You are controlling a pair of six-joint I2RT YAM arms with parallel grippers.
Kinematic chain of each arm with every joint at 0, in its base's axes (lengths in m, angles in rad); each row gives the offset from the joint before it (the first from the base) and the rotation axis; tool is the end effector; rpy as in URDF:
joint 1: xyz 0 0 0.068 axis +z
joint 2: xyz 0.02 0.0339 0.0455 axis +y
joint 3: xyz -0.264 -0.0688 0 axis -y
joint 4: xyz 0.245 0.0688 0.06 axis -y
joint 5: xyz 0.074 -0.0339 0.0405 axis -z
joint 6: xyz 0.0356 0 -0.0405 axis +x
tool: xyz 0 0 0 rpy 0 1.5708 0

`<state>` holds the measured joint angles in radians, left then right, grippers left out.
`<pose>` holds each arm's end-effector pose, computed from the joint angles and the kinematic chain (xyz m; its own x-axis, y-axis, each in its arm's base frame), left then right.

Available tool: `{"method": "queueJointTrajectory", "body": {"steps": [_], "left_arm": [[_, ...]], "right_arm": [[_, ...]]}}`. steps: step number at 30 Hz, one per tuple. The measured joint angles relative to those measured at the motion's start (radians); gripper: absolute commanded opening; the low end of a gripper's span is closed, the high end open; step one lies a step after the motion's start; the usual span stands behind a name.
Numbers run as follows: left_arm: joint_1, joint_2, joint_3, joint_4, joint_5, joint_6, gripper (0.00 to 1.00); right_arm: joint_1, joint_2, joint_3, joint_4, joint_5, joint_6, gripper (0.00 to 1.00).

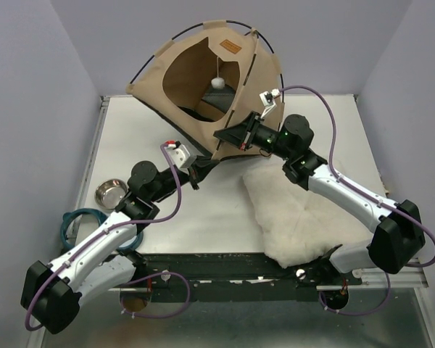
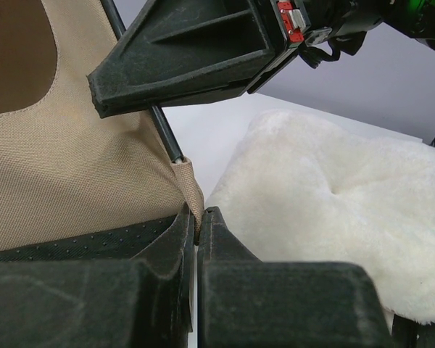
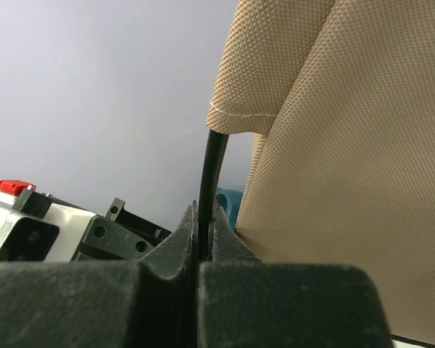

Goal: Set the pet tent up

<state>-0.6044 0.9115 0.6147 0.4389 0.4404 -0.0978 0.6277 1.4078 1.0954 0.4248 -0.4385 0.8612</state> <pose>0.1685 -0.1348 0.3229 0.0319 -0.1294 -0.9911 0.8686 0.4942 -0.0366 0.2617 0.2086 0.3677 -0.6033 0.4109 -0.6835 -0.6378 0.2660 0.7228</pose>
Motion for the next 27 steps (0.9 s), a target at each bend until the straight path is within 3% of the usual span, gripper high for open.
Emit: {"method": "queueJointTrajectory", "body": {"steps": [27], "left_arm": [[-0.006,0.064,0.038,0.0,-0.003,-0.129,0.0]], "right_arm": [[-0.014,-0.031,-0.035,0.01,0.008,-0.017,0.01]]}}
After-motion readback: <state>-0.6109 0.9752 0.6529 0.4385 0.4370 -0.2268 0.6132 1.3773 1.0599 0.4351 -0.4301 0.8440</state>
